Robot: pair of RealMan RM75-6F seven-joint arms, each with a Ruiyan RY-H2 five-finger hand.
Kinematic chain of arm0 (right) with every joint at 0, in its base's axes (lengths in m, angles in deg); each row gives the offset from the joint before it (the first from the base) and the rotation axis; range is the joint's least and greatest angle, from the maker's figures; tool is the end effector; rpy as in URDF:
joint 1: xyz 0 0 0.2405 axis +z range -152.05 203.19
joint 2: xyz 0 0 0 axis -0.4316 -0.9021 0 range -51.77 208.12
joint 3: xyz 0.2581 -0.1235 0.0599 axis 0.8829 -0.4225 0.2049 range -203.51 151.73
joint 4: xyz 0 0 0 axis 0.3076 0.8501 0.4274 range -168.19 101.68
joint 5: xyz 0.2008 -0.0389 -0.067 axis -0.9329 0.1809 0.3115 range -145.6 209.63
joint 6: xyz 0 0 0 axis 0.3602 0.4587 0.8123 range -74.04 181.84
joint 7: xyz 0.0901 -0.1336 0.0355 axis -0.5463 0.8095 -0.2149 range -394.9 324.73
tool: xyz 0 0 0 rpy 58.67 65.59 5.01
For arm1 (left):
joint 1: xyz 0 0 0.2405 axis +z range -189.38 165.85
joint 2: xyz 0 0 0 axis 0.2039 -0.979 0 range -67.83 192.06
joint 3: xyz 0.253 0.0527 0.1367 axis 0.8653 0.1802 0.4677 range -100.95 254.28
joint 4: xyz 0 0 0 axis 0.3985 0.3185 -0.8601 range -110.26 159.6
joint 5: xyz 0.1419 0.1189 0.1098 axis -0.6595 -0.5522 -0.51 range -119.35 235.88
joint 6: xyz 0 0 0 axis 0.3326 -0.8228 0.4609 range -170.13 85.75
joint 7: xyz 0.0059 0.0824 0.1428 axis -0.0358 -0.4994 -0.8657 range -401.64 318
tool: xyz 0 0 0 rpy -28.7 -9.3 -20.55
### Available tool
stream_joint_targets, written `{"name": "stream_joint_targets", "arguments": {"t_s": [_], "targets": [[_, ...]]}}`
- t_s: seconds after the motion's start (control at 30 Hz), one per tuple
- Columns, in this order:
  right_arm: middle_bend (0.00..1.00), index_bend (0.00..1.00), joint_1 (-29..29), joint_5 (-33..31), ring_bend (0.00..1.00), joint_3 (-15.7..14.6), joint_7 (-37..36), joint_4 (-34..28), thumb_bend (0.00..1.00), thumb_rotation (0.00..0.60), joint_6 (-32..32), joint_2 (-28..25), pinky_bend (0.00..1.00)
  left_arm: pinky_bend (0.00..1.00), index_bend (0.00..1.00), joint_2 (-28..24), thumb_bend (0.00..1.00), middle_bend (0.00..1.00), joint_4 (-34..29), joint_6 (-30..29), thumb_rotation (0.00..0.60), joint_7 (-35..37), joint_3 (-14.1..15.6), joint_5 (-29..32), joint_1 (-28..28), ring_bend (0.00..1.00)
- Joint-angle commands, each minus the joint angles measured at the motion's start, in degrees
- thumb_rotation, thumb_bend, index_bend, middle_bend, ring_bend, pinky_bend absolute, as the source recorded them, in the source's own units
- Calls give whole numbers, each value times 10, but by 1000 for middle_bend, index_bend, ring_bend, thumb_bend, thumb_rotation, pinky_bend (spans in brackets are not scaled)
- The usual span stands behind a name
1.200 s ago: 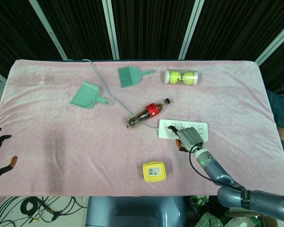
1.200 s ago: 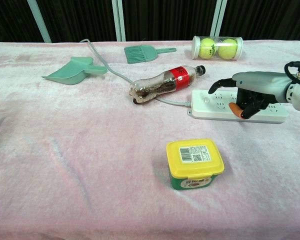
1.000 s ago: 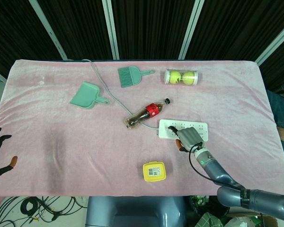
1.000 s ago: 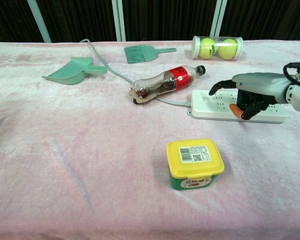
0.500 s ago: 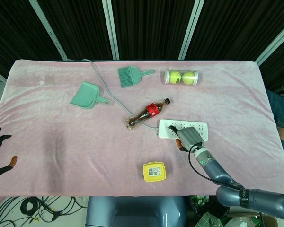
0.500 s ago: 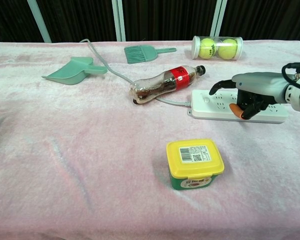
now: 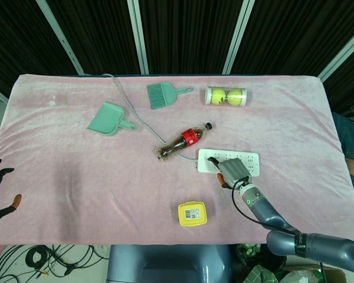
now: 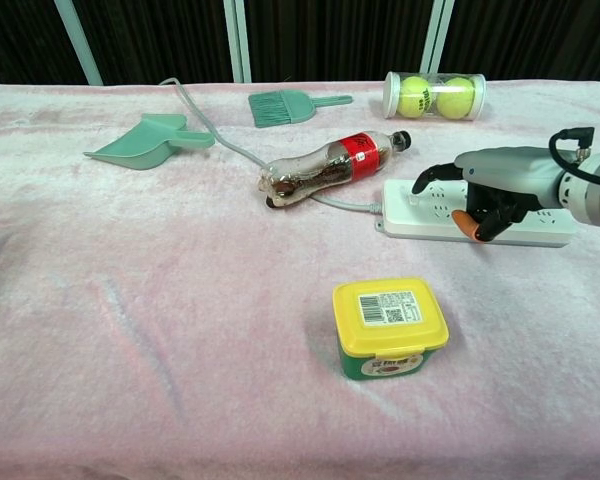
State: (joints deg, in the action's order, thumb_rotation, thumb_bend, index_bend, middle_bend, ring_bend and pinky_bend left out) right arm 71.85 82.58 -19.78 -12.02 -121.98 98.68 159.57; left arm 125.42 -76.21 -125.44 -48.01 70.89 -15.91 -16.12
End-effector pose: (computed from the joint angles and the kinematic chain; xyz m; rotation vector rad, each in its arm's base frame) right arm -0.1983 -0.3874 -0.0193 1.9626 -1.0891 0.6541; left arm -0.3456 0.2077 0.1735 -1.2117 -1.0180 -0.8288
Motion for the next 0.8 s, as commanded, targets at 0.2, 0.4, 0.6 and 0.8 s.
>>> {"name": "stream_joint_targets", "arguments": {"t_s": [0.2, 0.4, 0.6, 0.8], "targets": [[1000, 180, 10, -15, 1000, -5, 9, 4, 649, 600, -4, 4, 1000, 0, 213, -1, 322, 37, 1, -1, 600, 0, 0, -1, 0, 0], [1000, 180, 15, -25, 1000, -10, 16, 6, 650, 600, -4, 5, 1000, 0, 213, -1, 322, 37, 1, -1, 600, 1, -1, -1, 0, 0], [1000, 250, 20, -32, 1000, -16, 22, 2, 651, 600, -3, 2, 1000, 0, 213, -2, 322, 37, 1, 0, 600, 2, -1, 0, 0, 0], [1000, 427, 31, -41, 1000, -29, 42, 4, 656, 600, -12, 2, 1000, 0, 213, -3, 322, 37, 1, 0, 600, 3, -1, 0, 0, 0]]}}
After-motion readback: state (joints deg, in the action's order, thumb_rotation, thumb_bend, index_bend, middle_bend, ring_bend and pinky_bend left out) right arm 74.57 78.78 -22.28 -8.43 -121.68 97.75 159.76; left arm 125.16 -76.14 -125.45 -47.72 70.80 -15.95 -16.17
